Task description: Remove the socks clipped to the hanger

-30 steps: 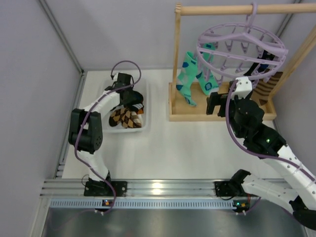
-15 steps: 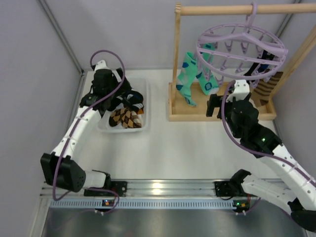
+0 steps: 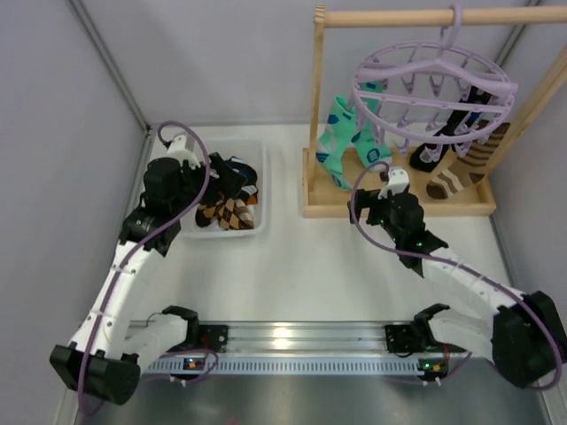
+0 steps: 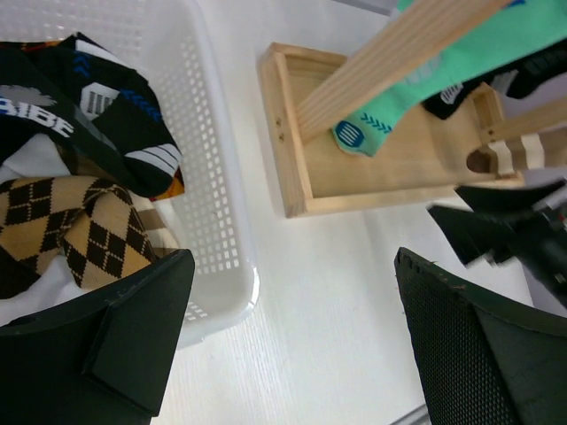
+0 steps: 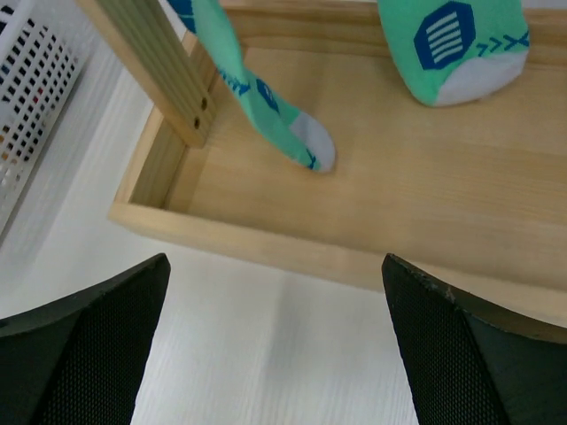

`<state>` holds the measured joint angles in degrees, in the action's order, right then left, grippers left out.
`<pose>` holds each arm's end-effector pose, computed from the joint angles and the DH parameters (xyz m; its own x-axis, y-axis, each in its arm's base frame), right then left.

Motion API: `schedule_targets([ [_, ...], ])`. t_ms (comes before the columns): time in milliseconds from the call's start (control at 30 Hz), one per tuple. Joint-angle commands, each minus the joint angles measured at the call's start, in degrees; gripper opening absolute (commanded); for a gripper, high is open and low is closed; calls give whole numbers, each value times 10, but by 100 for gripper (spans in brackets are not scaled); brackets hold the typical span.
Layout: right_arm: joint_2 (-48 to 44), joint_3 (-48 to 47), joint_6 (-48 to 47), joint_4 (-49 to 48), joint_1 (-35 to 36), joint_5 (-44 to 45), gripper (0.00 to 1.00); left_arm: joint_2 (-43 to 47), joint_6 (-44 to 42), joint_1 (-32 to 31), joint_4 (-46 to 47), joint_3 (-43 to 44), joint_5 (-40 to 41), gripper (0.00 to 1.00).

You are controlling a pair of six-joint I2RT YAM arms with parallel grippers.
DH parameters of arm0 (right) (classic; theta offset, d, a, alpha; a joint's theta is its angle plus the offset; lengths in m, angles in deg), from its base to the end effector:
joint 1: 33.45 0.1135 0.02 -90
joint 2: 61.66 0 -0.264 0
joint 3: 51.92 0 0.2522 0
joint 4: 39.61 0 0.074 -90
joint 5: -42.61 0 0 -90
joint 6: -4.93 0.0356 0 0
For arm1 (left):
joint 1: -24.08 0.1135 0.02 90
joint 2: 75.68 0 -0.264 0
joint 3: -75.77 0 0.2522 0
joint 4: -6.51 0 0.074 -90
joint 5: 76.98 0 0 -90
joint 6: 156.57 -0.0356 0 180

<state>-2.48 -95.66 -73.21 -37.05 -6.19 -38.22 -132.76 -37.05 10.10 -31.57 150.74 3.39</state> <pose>0.2085 0.1011 0.2393 -0.3341 0.0561 -0.9409 -0.2542 0.9559 0.1473 0.2110 -0.0587 0.3749 -0.4839 -0.3802 -0.7883 0.1748 0.8406 -0.5127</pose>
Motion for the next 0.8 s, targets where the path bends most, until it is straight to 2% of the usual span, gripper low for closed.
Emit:
schedule_targets([
  [0, 94, -25, -9, -224, -62, -133, 99, 40, -31, -2, -16, -14, -85, 98],
  [100, 183, -60, -51, -282, -69, -158, 99, 61, -67, -2, -49, -9, -121, 98],
  [267, 326, -119, -63, -413, -84, -223, 97, 110, -119, -2, -72, -13, -155, 98],
  [467, 435, -205, -89, -446, -86, -233, 93, 130, -117, -3, -73, -32, -149, 98],
  [567, 471, -236, -100, -446, -86, -270, 81, 130, -118, -3, -72, -35, -150, 98],
  [633, 474, -234, -98, -458, -85, -316, 55, 130, -119, -6, -72, -36, -142, 98],
  [667, 473, -226, -92, -476, -86, -316, 55, 131, -120, -7, -72, -36, -142, 98],
  [733, 463, -190, -74, -539, -86, -332, 38, 126, -121, -10, -72, -36, -139, 98],
  [767, 460, -180, -69, -556, -86, -336, 15, 124, -120, -11, -71, -33, -139, 98],
])
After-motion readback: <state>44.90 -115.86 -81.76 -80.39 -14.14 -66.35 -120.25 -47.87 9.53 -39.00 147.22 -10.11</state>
